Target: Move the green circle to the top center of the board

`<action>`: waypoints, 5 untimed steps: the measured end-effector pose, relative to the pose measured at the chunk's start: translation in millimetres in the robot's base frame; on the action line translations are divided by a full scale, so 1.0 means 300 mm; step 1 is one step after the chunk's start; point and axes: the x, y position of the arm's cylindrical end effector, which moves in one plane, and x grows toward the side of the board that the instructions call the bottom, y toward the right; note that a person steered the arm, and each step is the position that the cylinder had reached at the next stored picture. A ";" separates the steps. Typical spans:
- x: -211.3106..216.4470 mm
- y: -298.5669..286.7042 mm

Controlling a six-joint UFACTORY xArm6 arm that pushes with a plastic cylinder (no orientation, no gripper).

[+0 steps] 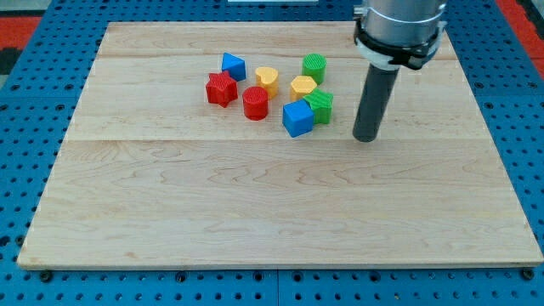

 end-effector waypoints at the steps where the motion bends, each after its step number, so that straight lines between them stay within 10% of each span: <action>1: -0.094 -0.050; 5: -0.374 -0.177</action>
